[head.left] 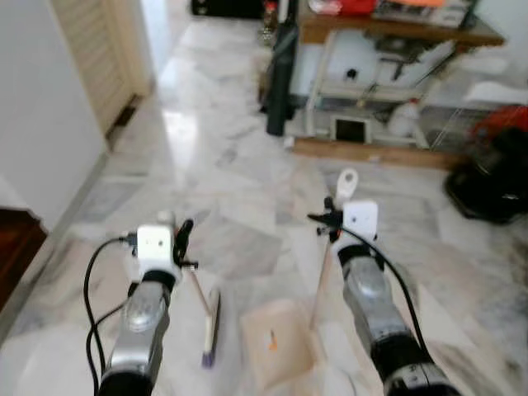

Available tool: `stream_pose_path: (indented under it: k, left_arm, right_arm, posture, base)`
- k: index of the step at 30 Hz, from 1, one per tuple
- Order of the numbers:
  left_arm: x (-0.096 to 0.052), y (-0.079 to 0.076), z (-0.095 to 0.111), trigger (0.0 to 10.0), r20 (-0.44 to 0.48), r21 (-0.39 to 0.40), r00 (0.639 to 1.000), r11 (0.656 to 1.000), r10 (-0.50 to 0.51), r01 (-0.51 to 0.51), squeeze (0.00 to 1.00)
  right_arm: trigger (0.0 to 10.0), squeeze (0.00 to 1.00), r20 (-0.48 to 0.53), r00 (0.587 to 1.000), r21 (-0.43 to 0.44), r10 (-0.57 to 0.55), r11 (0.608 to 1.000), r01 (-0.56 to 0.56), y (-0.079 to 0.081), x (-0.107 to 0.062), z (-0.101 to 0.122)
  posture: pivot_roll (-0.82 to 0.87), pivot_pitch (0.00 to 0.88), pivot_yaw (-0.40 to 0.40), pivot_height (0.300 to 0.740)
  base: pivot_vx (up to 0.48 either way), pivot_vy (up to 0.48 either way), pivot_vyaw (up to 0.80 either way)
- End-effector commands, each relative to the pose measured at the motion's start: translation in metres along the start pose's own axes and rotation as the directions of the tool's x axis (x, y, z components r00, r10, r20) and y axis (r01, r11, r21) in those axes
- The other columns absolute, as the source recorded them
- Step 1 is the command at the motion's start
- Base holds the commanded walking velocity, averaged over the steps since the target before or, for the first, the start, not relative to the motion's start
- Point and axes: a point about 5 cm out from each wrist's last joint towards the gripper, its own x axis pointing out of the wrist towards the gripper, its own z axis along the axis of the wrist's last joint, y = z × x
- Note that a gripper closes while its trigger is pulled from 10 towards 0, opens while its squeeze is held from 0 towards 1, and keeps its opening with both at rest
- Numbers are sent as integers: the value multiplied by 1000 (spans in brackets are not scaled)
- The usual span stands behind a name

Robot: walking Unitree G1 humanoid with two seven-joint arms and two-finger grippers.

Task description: Sweep floor

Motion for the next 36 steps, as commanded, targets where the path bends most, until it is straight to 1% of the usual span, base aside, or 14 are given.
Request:
stream_pose_path:
  k: [1, 36]
  left_arm:
    - [3, -2, 8, 10000, 39, 13, 999, 1000, -8, 7, 0]
    - [3, -2, 8, 10000, 39, 14, 999, 1000, -7, 6, 0]
  right_arm:
    - [10000, 0, 33, 999, 16, -16, 1000, 15, -4, 3, 8]
    - [10000, 0, 29, 999, 16, -22, 1000, 22, -6, 3, 7]
  posture:
    - [46, 74, -22, 740]
    - [44, 83, -22, 740]
  base:
    - [0, 0, -781]
    - [0, 0, -776]
